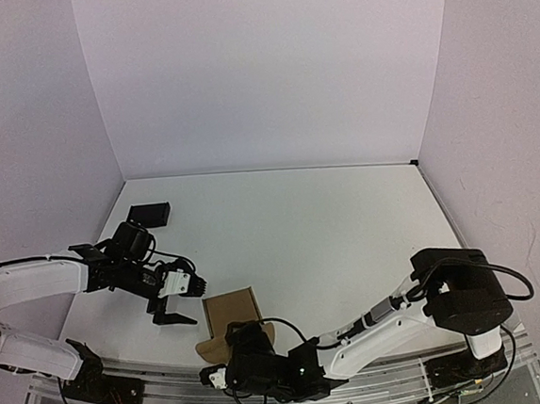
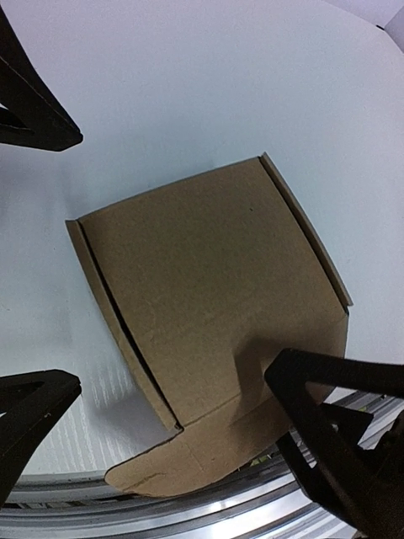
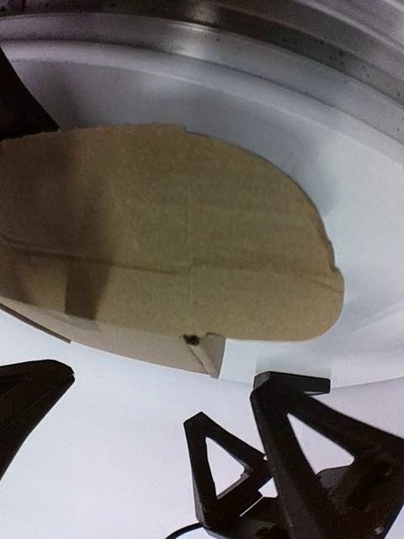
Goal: Fold the paper box
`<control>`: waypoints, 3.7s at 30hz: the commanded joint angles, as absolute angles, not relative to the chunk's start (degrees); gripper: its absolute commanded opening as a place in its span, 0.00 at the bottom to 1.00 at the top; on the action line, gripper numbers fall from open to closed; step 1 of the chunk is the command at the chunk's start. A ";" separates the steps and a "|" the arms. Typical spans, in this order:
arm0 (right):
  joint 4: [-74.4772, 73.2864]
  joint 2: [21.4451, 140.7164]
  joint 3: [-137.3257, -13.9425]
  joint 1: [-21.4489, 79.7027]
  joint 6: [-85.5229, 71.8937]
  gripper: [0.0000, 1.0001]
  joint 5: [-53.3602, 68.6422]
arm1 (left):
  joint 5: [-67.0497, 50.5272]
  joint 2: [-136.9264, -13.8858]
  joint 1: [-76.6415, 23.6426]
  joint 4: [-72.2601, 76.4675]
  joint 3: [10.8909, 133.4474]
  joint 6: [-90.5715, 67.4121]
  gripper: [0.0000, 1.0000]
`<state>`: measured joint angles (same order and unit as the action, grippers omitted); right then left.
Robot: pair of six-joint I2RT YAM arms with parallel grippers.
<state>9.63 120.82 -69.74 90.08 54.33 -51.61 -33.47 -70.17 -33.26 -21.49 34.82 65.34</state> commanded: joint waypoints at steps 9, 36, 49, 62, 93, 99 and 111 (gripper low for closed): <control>16.30 110.78 -64.95 84.16 48.79 0.83 -54.53 | -42.22 -76.02 -33.31 -24.58 40.26 80.45 0.95; 7.02 84.34 -41.83 79.22 -27.20 0.88 -28.09 | -26.09 -86.71 -41.74 -15.45 39.46 63.59 0.83; 40.02 94.96 -32.29 65.71 -67.28 0.78 -4.52 | -20.21 -87.11 -46.73 -23.69 42.97 40.98 0.76; 60.15 113.03 -36.89 65.48 -80.99 0.66 -1.90 | -25.11 -87.84 -49.66 -32.08 49.48 34.27 0.80; 54.52 109.55 -41.70 65.57 -72.37 0.41 2.96 | -30.51 -94.74 -42.55 -37.92 62.72 66.18 1.00; 53.04 109.02 -45.73 65.59 -67.16 0.26 6.97 | -35.52 -90.85 -42.54 -38.37 62.08 66.61 1.00; 52.91 108.15 -45.45 65.62 -65.55 0.29 6.80 | -43.26 -86.10 -42.56 -44.11 60.19 69.70 1.00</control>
<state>52.40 109.50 -44.91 65.54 -66.48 6.08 -38.54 -89.38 -42.44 -40.72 61.18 67.70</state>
